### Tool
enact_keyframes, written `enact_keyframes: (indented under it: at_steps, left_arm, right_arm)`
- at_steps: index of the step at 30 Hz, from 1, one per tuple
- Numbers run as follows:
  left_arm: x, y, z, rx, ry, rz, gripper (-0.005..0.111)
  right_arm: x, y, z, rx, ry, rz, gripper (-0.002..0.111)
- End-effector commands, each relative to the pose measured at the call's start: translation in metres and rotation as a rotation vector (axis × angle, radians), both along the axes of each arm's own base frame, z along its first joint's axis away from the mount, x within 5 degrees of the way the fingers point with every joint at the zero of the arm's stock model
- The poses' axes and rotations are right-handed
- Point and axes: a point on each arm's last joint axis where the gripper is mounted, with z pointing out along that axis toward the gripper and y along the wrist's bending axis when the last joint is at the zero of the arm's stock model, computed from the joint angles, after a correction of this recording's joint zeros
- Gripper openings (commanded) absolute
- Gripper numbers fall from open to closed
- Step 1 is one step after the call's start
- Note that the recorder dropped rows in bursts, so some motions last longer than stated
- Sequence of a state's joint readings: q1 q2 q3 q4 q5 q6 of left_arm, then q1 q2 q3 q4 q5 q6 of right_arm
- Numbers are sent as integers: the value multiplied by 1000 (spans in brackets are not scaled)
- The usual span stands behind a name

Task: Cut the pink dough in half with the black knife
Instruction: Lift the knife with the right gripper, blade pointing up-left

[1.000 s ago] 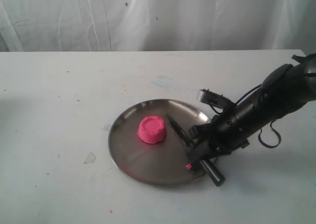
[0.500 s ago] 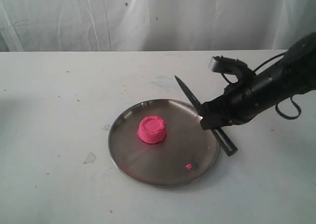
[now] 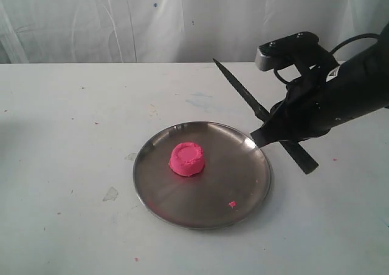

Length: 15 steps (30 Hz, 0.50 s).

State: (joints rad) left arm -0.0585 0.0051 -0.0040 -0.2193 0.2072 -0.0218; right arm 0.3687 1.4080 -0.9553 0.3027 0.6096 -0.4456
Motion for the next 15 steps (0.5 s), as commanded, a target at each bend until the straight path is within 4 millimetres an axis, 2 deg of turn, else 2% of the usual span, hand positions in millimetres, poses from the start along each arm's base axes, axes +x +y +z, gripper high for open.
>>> enact_keyframes:
  at_steps: [1,5,10,15]
  left_arm:
    - [0,0,-1,-7,2,-2,0]
    - [0,0,-1,-7,2,-2,0]
    - [0,0,-1,-7,2,-2,0]
    - [0,0,-1,-7,2,-2,0]
  right_arm:
    - [-15,7,12,-68,-39,-80,0]
    - [-27,19,11,-98,-10,-53,0]
    - [-43,36,-2,-100,7,17,0]
    - [-50,47,-7,-83,-7,20,0]
